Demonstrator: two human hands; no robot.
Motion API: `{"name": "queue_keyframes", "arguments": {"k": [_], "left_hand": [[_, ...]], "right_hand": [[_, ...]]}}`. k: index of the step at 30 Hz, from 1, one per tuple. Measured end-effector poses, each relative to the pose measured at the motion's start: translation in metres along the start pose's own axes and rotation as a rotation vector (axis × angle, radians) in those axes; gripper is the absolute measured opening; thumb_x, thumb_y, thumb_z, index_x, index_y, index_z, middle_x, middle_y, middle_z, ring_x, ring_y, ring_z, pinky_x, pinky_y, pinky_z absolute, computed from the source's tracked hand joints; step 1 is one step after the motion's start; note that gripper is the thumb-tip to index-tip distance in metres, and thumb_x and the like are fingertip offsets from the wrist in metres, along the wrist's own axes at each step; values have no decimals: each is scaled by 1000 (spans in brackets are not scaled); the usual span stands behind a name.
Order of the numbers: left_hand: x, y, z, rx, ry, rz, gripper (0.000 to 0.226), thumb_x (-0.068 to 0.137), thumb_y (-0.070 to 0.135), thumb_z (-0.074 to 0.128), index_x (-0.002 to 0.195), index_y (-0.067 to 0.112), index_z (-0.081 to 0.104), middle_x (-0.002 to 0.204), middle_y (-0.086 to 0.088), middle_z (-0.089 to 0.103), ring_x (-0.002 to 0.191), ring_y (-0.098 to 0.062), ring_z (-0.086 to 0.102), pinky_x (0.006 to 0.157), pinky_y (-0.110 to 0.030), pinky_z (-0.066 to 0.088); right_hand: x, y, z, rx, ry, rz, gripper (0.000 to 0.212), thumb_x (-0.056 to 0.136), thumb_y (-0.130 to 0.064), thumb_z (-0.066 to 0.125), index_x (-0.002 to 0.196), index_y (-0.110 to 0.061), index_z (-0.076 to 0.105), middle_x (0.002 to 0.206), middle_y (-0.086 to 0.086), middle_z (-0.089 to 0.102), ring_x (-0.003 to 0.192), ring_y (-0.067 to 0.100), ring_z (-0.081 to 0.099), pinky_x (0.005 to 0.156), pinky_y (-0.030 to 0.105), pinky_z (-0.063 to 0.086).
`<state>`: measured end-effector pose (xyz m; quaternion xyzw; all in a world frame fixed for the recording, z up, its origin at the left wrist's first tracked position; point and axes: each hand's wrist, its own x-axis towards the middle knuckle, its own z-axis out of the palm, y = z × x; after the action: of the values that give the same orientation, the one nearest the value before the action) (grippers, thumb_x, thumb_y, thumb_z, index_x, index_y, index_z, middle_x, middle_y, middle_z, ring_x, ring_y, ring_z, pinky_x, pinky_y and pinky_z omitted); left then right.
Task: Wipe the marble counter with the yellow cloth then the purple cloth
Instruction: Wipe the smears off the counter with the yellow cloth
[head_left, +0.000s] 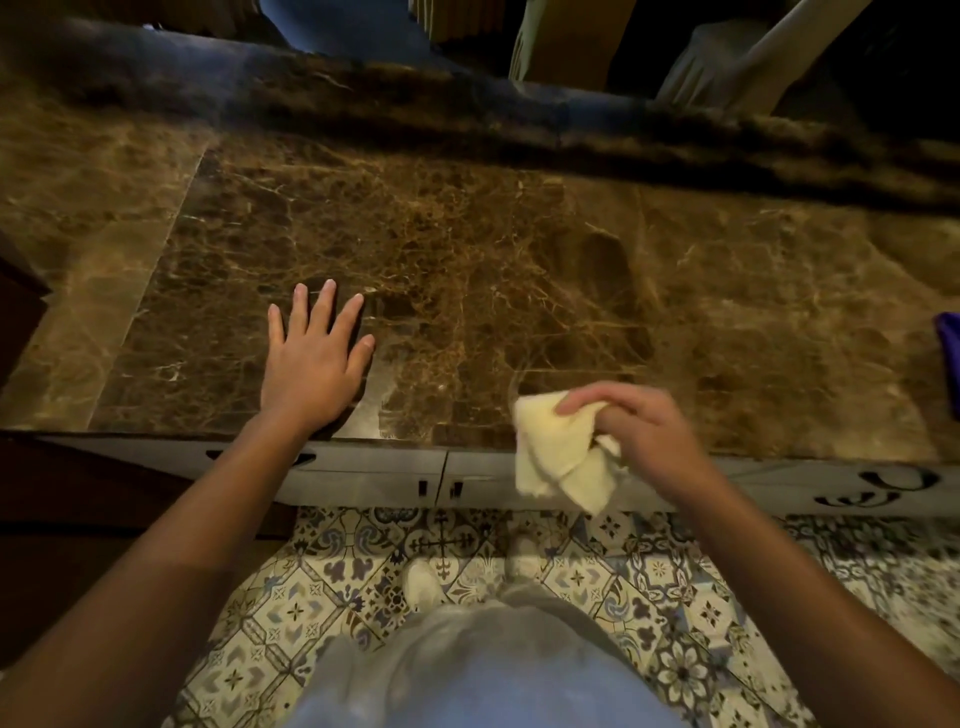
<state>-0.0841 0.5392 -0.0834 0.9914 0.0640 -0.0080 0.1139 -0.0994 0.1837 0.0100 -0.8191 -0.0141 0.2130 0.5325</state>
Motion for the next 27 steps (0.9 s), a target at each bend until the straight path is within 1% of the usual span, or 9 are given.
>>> {"name": "queue_keyframes", "arguments": {"k": [3,6,12,15,17,20,23,25,27], "left_hand": [[0,1,0,7,9,-6,60,106,50,27,160,23,26,171,-11,17,159,-37,5,125,-60,2],[0,1,0,12,5,1,60,106,50,27,160,23,26,171,-12,17,159,-37,5,125,-60,3],[0,0,0,12,11,2,60,106,50,28,160,23,26,171,-12,18,159,-37,6,125,-61,3],[0,0,0,17,14,1,60,106,50,27,160,24,26,171,-11,18,159,-36,6,125,-60,3],[0,0,1,18,15,-3,60,106,51,27,160,24,26,171,-11,17,159,-36,5,125,-59,2],[-1,1,0,15,19,1,60,106,51,28,159,24,27,171,-11,18,159,-35,6,125,-58,3],[-2,1,1,-4,30,8,59,106,50,30,159,24,29,171,-11,20,159,-35,8,125,-58,4],[-1,0,-1,-29,18,0,59,106,49,32,159,24,30,171,-10,19,159,-35,7,125,-58,3],[-3,1,-6,-92,1,-23,57,105,45,40,156,21,36,170,-11,23,159,-34,9,125,-57,4]], "right_hand": [[8,-7,-34,209,400,31,33,98,-8,54,93,-29,79,103,-9,73,81,9,69,59,22,55],[47,1,-39,218,529,37,35,99,-7,50,109,-26,78,95,-19,70,65,-4,65,56,15,52],[78,22,15,-61,283,-97,40,92,5,48,103,-22,76,123,-5,65,104,2,61,85,2,41],[48,25,53,-136,100,-244,41,86,7,50,97,-23,77,127,-5,65,129,8,57,115,24,36],[28,25,74,-119,28,-294,38,84,6,51,94,-19,79,117,-12,68,125,-2,58,120,32,32],[6,23,95,-38,-46,-251,35,85,3,51,91,-15,80,110,-4,74,110,-2,63,109,41,46],[-5,9,101,54,-148,-137,37,86,0,48,92,-17,80,100,16,76,71,32,63,62,41,53],[-9,-4,97,86,-210,-90,38,88,2,47,96,-16,79,98,26,74,51,26,44,45,28,35],[-11,-17,90,122,-230,-64,36,91,5,48,97,-13,79,101,12,76,50,10,49,47,18,35]]}}
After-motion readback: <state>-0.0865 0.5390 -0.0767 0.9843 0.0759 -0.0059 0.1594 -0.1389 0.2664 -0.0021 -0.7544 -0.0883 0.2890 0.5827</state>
